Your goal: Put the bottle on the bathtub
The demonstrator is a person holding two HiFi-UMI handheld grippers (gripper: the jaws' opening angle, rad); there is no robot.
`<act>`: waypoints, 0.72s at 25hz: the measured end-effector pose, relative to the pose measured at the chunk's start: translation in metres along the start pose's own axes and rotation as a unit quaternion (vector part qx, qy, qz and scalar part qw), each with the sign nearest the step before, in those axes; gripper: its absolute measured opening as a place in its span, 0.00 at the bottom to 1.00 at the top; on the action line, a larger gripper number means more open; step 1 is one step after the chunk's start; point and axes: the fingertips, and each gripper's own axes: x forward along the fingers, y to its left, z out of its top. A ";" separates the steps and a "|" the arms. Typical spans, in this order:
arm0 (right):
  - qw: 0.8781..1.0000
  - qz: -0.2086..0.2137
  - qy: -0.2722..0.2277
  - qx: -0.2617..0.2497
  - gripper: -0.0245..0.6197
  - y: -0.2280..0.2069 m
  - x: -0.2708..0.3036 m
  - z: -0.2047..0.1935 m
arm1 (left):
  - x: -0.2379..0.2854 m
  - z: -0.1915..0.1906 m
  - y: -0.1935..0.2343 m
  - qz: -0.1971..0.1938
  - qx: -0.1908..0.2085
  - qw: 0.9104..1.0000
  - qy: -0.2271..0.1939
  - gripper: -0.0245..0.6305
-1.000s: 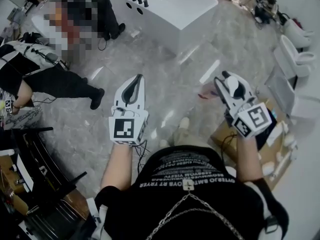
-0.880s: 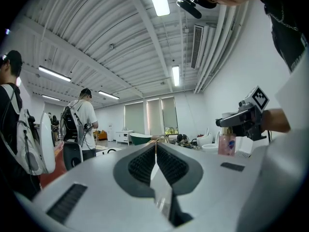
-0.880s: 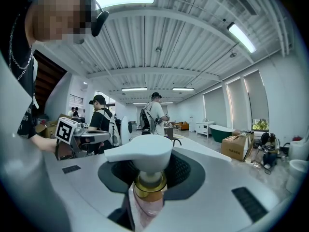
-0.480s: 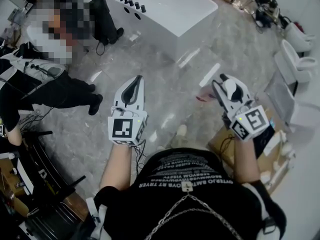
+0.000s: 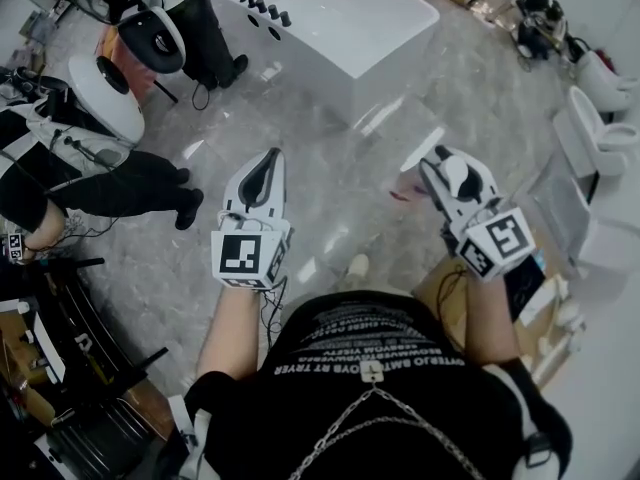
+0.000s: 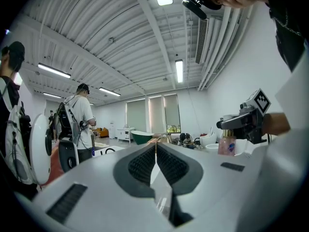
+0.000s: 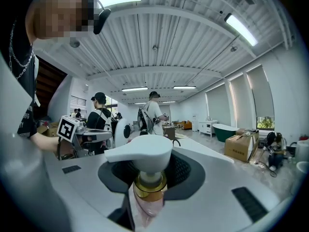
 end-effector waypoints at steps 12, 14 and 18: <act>1.000 0.020 -0.008 -0.002 0.24 -0.015 0.005 0.009 | 0.004 0.005 -0.005 0.018 -0.005 1.000 -0.009 0.05; 1.000 0.018 -0.007 -0.003 0.24 -0.016 0.007 0.009 | 0.004 0.004 0.000 0.018 -0.003 1.000 -0.007 0.05; 1.000 0.011 -0.008 -0.006 0.24 -0.016 0.008 0.009 | 0.002 0.004 0.001 0.016 -0.001 1.000 -0.006 0.05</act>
